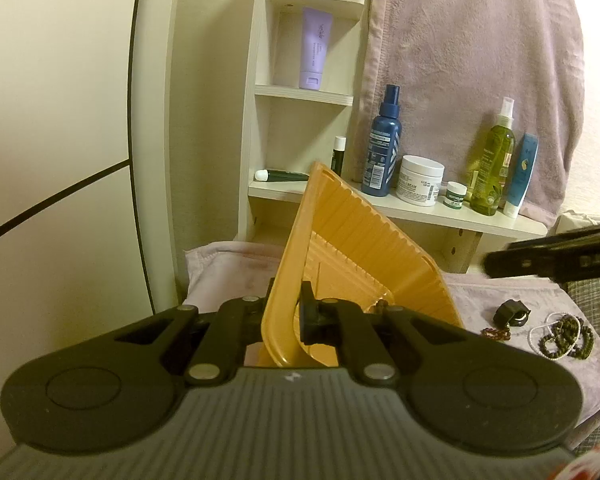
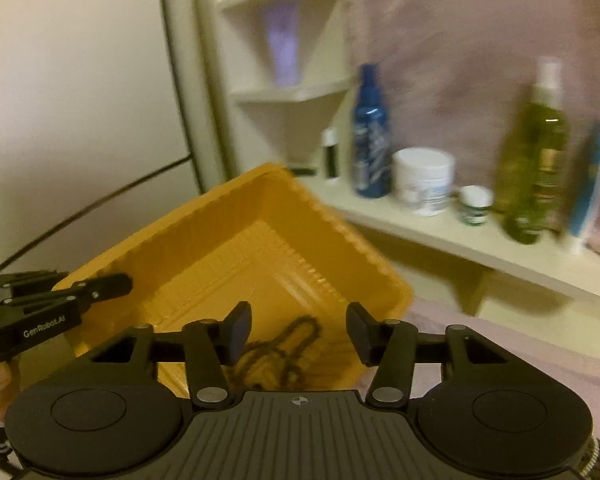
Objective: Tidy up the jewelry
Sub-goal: 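Open the right gripper over the tray and return it above the pile, then grasp the red-brown bead bracelet with the right gripper and lift it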
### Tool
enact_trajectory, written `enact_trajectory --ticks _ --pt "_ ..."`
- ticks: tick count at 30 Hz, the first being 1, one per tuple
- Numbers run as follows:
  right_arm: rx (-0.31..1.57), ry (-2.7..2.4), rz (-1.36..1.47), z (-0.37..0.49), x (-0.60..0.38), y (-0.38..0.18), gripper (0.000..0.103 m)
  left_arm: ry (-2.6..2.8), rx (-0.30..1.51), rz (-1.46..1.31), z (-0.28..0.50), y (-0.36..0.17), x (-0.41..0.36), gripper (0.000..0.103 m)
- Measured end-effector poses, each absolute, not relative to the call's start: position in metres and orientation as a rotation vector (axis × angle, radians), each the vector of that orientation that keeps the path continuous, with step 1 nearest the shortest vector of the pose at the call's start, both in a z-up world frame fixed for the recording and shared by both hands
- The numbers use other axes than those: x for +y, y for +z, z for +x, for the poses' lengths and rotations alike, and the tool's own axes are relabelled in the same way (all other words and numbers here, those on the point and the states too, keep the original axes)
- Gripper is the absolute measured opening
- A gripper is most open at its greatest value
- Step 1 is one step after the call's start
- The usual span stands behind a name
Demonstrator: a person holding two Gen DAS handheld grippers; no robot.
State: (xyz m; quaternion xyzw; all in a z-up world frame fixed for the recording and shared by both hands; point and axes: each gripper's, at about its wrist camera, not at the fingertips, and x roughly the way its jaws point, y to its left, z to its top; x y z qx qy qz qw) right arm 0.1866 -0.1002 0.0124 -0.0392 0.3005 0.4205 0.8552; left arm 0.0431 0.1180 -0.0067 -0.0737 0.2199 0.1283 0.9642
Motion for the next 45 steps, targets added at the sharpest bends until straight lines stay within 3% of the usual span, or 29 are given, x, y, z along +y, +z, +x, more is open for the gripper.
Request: enact_trajectory --ticks 20,45 --pt "0.721 0.449 0.061 0.155 -0.225 -0.052 0.052 0.262 0.443 -0.13 0.043 -0.005 0.114 0.007" --pt "0.712 0.5 -0.026 0.181 -0.195 -0.078 0.052 0.263 0.454 -0.114 0.043 -0.004 0.114 0.007"
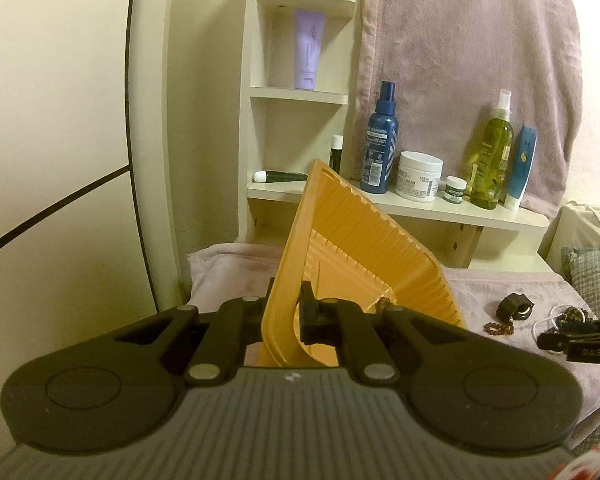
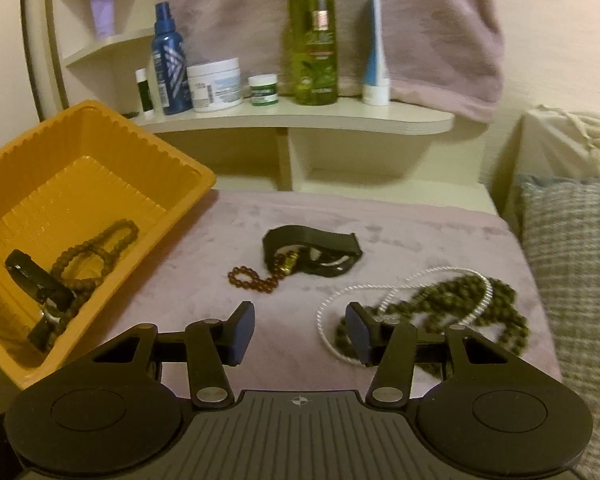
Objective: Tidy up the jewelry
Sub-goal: 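Grasp the red-brown bead bracelet with the right gripper and lift it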
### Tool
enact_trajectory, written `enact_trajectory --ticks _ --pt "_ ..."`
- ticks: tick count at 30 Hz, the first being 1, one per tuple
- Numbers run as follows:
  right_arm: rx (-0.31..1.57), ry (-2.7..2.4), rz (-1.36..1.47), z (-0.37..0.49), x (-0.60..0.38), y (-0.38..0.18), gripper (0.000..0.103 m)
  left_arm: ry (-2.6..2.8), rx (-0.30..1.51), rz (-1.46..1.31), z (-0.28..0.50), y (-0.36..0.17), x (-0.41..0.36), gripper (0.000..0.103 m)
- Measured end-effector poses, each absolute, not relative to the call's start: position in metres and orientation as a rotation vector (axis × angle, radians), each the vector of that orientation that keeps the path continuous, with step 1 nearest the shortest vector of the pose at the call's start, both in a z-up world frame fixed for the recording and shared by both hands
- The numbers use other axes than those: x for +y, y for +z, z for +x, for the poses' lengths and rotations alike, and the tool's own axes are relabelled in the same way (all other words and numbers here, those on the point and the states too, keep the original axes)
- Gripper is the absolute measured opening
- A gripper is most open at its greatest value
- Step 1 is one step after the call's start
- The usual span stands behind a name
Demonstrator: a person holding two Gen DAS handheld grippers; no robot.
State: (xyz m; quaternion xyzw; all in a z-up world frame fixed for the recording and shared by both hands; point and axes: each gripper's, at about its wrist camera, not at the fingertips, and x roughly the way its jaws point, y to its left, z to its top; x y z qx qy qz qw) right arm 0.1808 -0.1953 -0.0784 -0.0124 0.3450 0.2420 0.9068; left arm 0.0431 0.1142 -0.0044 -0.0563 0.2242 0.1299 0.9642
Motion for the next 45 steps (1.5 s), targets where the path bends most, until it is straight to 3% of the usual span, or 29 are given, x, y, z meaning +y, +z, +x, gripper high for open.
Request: enact_trajectory --ticks 2,5,18,20,24,45 --pt "0.711 0.515 -0.036 0.186 -0.188 -0.081 0.051 0.264 0.455 -0.113 0.043 -0.004 0.115 0.006" --pt "0.715 0.531 -0.033 0.196 -0.18 -0.085 0.04 0.264 0.455 -0.112 0.044 -0.004 0.115 0.007" --pt "0.742 0.535 -0.016 0.223 -0.156 -0.101 0.03 0.267 0.459 -0.115 0.046 -0.005 0.117 0.007" --pt "0.738 0.531 -0.022 0.222 -0.156 -0.1 0.016 0.267 0.458 -0.116 0.046 -0.005 0.117 0.007" --pt "0.734 0.537 -0.035 0.216 -0.158 -0.098 0.005 0.267 0.458 -0.114 0.046 -0.005 0.117 0.007" --pt "0.609 0.604 -0.066 0.178 -0.175 -0.024 0.005 0.264 0.45 -0.101 0.045 -0.004 0.113 0.007"
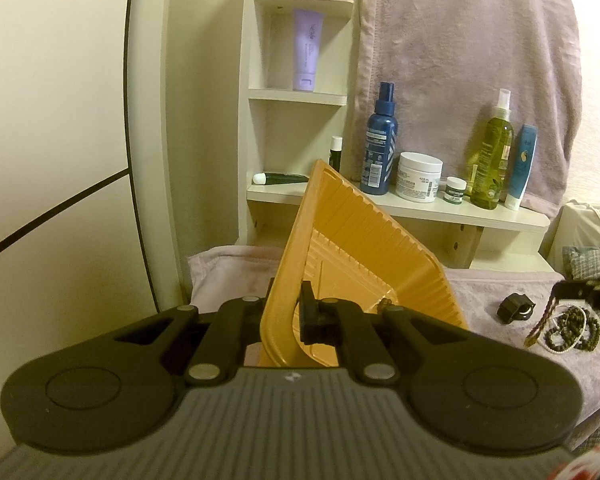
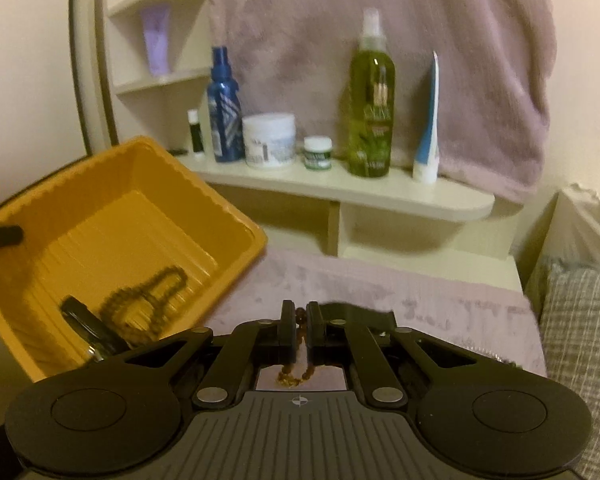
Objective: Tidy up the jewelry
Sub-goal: 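Grasp the red-brown bead bracelet with the right gripper and lift it, then carry the red-brown bracelet into the orange tray and open the right gripper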
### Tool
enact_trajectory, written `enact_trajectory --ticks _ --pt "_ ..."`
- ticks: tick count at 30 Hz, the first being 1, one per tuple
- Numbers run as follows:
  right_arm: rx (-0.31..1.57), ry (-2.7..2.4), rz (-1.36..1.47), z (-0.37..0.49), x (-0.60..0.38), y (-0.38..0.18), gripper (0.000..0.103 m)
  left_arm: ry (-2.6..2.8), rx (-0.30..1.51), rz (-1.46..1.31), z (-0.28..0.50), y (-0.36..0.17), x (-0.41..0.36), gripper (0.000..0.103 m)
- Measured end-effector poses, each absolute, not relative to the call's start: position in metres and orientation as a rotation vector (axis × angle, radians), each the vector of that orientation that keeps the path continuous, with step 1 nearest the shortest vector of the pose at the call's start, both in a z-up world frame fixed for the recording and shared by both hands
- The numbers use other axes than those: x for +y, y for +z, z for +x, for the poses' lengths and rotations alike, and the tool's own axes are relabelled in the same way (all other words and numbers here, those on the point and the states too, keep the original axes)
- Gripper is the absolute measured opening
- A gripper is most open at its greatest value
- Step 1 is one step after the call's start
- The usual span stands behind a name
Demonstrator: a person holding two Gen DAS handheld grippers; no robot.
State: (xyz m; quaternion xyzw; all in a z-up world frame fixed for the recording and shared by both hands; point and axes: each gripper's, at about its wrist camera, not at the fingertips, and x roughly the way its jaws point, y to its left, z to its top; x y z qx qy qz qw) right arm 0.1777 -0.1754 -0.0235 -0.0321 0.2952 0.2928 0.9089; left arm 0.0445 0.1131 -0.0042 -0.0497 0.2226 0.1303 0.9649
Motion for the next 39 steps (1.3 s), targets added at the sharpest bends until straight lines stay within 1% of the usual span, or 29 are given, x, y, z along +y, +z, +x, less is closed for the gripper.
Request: enact_trajectory --ticks 10,14,19,29,34,39 --pt "0.552 0.722 -0.071 0.169 -0.15 0.016 0.005 0.258 0.449 -0.106 0.044 -0.004 0.114 0.007" --pt "0.553 0.788 -0.055 0.169 -0.132 0.022 0.005 0.256 0.45 -0.113 0.043 -0.005 0.115 0.007" --pt "0.565 0.853 -0.077 0.169 -0.106 0.021 0.005 0.254 0.45 -0.119 0.043 -0.005 0.116 0.007" --pt "0.65 0.914 -0.084 0.175 -0.077 -0.002 0.005 0.254 0.449 -0.13 0.043 -0.005 0.118 0.007" --pt "0.621 0.89 -0.065 0.173 -0.087 0.001 0.007 0.254 0.448 -0.13 0.043 -0.005 0.118 0.007" --pt "0.603 0.775 -0.011 0.173 -0.123 0.005 0.009 0.256 0.447 -0.132 0.044 -0.004 0.118 0.007"
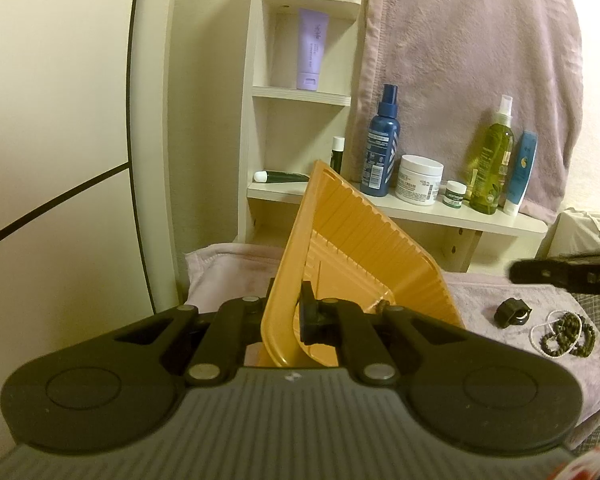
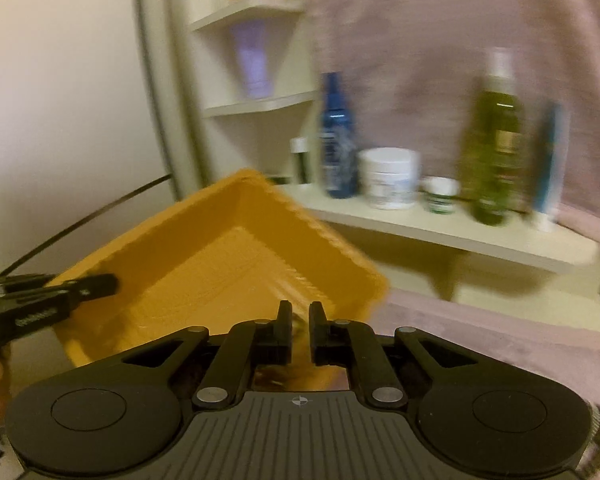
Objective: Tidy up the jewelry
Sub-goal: 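Carry the red-brown bracelet into the orange tray and open the right gripper, then move the right gripper to the pile and grasp the pearl strand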
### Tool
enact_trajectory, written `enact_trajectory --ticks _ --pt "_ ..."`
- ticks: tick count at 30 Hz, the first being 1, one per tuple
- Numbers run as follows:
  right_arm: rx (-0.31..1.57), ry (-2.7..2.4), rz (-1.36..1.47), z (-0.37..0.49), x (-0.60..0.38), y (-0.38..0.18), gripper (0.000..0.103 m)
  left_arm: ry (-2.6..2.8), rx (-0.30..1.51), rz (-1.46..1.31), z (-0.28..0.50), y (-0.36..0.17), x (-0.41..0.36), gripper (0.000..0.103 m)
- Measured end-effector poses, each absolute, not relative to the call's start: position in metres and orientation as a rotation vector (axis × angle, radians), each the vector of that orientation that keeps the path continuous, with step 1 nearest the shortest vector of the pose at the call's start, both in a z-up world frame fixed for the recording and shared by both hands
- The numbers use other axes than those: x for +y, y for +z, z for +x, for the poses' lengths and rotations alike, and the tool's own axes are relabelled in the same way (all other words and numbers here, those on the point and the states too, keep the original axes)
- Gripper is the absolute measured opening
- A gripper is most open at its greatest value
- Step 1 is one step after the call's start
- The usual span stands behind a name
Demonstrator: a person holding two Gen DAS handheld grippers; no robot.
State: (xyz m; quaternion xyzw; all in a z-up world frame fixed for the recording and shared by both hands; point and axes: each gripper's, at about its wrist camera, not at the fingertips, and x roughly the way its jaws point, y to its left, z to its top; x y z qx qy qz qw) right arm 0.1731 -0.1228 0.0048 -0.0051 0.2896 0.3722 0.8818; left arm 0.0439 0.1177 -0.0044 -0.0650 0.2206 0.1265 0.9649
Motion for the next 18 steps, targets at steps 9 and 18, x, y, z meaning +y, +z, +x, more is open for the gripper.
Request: enact_trajectory --ticks 9,18 --pt "0.679 0.521 0.012 0.15 -0.193 -0.034 0.012 0.257 0.444 -0.128 0.045 -0.005 0.117 0.007" --pt "0.72 0.33 0.097 0.14 -0.249 -0.052 0.029 0.258 0.444 -0.118 0.045 -0.004 0.116 0.007"
